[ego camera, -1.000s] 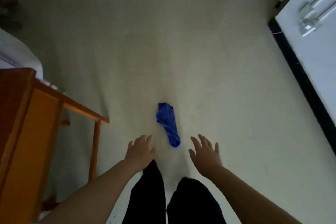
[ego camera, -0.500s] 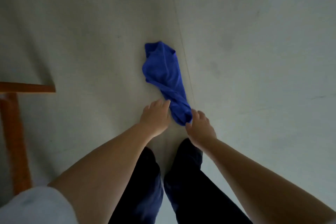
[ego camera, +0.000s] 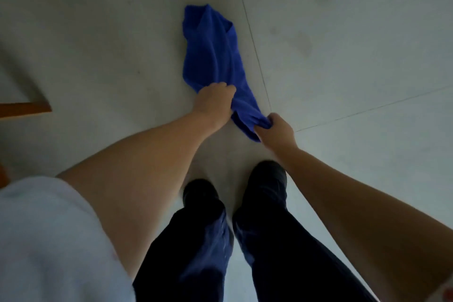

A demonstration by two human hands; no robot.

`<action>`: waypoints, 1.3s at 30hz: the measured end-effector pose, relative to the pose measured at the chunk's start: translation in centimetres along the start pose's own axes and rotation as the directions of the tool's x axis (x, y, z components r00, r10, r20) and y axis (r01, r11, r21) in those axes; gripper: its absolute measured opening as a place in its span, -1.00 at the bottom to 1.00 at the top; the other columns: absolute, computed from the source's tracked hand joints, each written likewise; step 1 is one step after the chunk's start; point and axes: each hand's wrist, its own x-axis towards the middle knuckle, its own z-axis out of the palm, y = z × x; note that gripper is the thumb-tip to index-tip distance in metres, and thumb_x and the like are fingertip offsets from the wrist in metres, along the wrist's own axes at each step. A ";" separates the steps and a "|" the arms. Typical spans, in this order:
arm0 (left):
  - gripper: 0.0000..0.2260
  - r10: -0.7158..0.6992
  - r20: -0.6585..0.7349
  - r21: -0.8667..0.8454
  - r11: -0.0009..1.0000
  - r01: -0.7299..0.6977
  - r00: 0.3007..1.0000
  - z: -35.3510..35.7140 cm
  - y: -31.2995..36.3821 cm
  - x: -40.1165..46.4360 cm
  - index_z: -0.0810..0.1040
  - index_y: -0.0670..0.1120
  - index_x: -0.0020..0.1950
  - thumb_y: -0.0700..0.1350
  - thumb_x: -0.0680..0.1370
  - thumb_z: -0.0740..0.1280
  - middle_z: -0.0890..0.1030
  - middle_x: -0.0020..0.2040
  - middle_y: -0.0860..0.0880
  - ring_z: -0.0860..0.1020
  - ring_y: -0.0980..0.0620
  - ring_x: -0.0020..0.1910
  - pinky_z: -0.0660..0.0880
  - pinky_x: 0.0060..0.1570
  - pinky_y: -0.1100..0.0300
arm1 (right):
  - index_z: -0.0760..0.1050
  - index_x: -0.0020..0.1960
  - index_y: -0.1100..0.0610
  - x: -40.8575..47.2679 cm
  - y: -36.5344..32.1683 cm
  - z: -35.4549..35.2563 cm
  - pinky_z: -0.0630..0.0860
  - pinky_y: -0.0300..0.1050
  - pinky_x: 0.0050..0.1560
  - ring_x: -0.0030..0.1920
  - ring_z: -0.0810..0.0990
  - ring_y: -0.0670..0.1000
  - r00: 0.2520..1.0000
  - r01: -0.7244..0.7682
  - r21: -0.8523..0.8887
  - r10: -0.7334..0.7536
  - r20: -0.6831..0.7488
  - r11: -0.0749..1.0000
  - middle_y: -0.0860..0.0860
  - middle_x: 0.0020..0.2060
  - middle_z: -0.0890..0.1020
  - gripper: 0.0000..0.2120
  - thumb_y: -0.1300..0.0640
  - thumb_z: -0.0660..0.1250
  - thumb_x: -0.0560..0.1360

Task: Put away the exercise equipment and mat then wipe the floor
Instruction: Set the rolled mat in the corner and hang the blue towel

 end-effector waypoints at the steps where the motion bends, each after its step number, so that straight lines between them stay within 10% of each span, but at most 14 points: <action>1: -0.99 -0.008 0.023 -0.035 0.999 0.009 1.000 -2.2 0.4 -1.7 0.42 -0.13 -0.05 -0.20 0.55 0.22 0.49 -0.05 -0.09 0.48 -0.13 -0.03 0.35 -0.13 0.06 | 0.28 -0.26 0.11 -2.1 -1.3 -1.5 0.30 -0.34 -0.44 -0.36 0.38 -0.02 1.000 0.020 0.026 -0.020 0.000 0.999 0.00 -0.36 0.42 -0.79 0.18 0.27 0.48; 5: -0.76 -0.046 0.112 -0.171 0.983 0.065 0.993 -12.2 3.1 -8.0 0.31 -0.04 -0.30 -0.10 0.53 0.27 0.44 -0.33 0.03 0.49 -0.08 -0.25 0.37 -0.27 0.09 | 0.33 -0.22 0.15 -10.9 -6.7 -8.3 0.33 -0.40 -0.45 -0.40 0.35 -0.09 0.995 0.095 0.072 -0.093 -0.037 0.993 -0.02 -0.39 0.42 -0.85 0.21 0.30 0.46; 8: -0.91 0.034 0.128 -0.132 0.991 -0.016 0.991 -21.3 6.2 -12.2 0.53 -0.10 -0.10 -0.09 0.51 0.32 0.59 -0.16 -0.07 0.55 -0.12 -0.10 0.43 -0.12 0.08 | 0.35 -0.18 0.15 -17.3 -11.3 -14.2 0.29 -0.34 -0.46 -0.38 0.35 -0.06 0.986 0.145 0.136 -0.133 -0.098 0.980 -0.03 -0.37 0.44 -0.88 0.24 0.30 0.43; 14: -0.76 0.047 -0.094 -0.174 0.983 -0.063 0.994 -37.2 14.4 -20.7 0.34 -0.09 -0.29 -0.08 0.52 0.32 0.44 -0.34 0.00 0.42 -0.04 -0.28 0.28 -0.31 0.15 | 0.44 -0.09 0.10 -30.6 -19.9 -27.0 0.32 -0.30 -0.39 -0.38 0.40 -0.07 0.936 0.289 0.181 -0.239 -0.258 0.940 -0.06 -0.37 0.48 -0.91 0.23 0.30 0.44; 25: -0.85 0.370 -0.168 -0.049 0.923 -0.382 0.914 -44.8 31.4 -34.6 0.45 -0.09 -0.09 -0.02 0.54 0.21 0.53 -0.25 0.00 0.46 -0.07 -0.29 0.31 -0.32 0.14 | 0.38 -0.10 0.07 -52.5 -18.3 -38.2 0.55 0.02 -0.21 -0.20 0.56 0.12 0.775 0.311 0.181 -0.138 -0.617 0.933 0.03 -0.21 0.58 -0.88 0.22 0.16 0.40; 32: -0.79 0.677 -0.082 0.101 0.736 -0.670 0.731 -45.6 44.7 -43.8 0.48 -0.02 -0.15 0.11 0.48 0.26 0.58 -0.26 0.05 0.54 0.01 -0.25 0.42 -0.26 0.14 | 0.32 -0.16 0.08 -65.2 -9.9 -42.5 0.37 -0.08 -0.33 -0.28 0.46 0.10 0.548 0.221 0.093 -0.045 -0.835 0.971 -0.02 -0.33 0.47 -0.92 0.15 0.23 0.46; 39: -0.85 0.887 0.238 0.168 0.364 -0.916 0.396 -38.7 60.9 -55.4 0.42 -0.09 -0.27 -0.13 0.50 0.26 0.43 -0.37 0.03 0.40 0.00 -0.33 0.27 -0.37 0.17 | 0.34 -0.17 0.09 -79.9 3.5 -44.7 0.37 -0.08 -0.26 -0.24 0.45 0.08 0.407 0.093 0.130 0.081 -0.910 0.987 -0.02 -0.30 0.48 -0.87 0.11 0.30 0.45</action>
